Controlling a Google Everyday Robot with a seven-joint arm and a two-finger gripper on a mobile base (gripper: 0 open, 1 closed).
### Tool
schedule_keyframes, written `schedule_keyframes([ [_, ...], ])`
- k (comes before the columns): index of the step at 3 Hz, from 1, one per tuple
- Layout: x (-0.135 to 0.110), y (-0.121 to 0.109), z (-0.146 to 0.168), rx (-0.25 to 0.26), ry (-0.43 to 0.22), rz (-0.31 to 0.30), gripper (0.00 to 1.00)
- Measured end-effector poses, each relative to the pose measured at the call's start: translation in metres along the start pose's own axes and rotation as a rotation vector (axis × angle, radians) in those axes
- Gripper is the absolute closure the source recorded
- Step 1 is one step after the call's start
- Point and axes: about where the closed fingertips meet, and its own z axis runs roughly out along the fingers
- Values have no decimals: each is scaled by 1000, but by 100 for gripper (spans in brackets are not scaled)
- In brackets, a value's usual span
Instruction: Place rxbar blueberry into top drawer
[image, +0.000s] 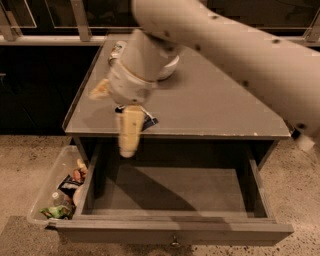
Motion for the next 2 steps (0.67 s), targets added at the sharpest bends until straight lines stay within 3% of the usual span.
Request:
schedule_keyframes([
  [1, -30, -16, 4, 4, -19, -60, 0],
  [2, -23, -21, 8, -9, 6, -34, 0],
])
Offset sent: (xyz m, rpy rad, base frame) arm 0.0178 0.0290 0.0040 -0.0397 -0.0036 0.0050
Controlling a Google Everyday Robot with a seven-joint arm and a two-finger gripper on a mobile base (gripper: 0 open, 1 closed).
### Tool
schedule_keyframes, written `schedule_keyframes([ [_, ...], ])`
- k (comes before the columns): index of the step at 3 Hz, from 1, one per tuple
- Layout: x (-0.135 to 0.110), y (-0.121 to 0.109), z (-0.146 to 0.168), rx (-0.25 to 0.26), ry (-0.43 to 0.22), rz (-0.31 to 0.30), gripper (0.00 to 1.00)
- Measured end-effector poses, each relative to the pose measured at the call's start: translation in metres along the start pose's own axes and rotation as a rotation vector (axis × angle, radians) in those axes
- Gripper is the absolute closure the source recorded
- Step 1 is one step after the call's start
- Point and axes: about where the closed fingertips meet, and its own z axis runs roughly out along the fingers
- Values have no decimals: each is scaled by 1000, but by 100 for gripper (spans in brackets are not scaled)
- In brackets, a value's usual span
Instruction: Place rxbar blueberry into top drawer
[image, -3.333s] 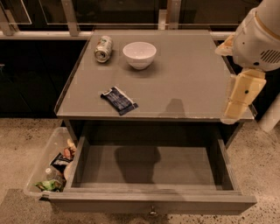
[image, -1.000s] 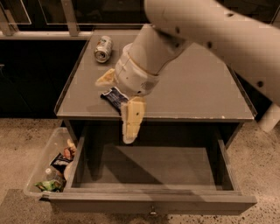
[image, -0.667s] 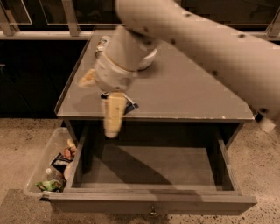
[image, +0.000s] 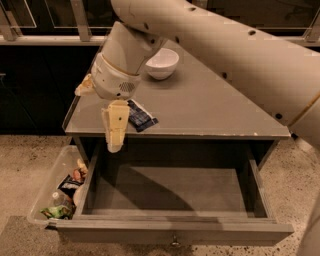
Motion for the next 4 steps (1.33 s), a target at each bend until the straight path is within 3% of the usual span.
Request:
schedule_keyframes([
  [1, 39, -23, 9, -50, 110, 111, 0],
  [3, 45, -25, 9, -50, 133, 137, 0],
  [4, 48, -27, 12, -79, 171, 175, 0],
])
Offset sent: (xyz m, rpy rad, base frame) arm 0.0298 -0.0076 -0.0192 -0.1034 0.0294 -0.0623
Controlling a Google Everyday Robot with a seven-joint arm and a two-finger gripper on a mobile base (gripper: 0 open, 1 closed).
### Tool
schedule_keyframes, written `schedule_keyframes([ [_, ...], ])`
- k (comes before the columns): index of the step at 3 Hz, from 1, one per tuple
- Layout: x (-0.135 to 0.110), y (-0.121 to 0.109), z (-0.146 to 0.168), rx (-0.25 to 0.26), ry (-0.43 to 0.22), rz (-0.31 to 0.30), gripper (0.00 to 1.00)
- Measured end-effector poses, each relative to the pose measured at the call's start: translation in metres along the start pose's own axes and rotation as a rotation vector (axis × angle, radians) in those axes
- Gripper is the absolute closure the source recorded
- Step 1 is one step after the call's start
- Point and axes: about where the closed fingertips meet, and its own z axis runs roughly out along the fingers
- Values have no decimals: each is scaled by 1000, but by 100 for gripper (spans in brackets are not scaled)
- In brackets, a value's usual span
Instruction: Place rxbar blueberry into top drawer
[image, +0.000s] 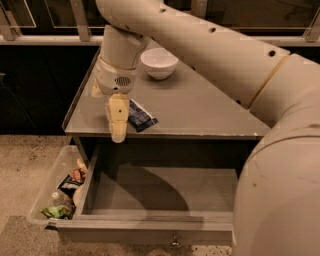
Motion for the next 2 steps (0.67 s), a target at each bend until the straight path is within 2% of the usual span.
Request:
schedule_keyframes([
  [1, 19, -1, 1, -51, 185, 121, 0],
  [2, 18, -5, 5, -45, 219, 187, 0],
])
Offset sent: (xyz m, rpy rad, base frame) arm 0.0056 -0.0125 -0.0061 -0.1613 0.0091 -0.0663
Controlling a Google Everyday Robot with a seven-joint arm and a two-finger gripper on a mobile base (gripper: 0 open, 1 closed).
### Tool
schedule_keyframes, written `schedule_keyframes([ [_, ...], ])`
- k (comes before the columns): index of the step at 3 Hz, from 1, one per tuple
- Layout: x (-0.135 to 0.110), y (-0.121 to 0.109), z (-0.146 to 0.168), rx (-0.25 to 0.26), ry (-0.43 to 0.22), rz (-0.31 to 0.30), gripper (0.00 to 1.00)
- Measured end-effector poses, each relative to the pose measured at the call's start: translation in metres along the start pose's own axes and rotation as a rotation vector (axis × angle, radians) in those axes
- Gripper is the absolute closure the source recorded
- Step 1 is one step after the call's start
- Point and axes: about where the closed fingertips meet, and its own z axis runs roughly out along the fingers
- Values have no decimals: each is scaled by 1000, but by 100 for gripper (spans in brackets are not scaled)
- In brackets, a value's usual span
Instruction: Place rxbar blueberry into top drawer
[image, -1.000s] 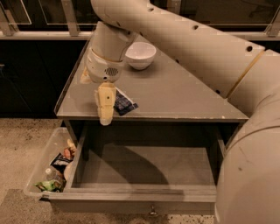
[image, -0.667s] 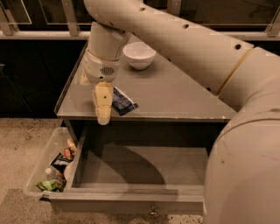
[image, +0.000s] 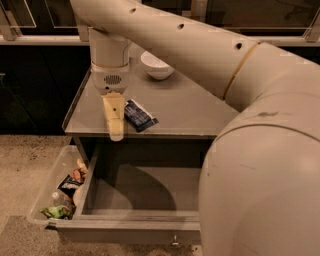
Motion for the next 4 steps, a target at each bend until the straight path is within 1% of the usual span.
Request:
schedule_keyframes([
  [1, 0, 0, 0, 1, -1, 0, 0],
  [2, 15, -5, -5, 28, -29, 40, 0],
  [3, 57, -1, -31, 105, -16, 142, 0],
  [4, 60, -6, -26, 109, -25, 153, 0],
])
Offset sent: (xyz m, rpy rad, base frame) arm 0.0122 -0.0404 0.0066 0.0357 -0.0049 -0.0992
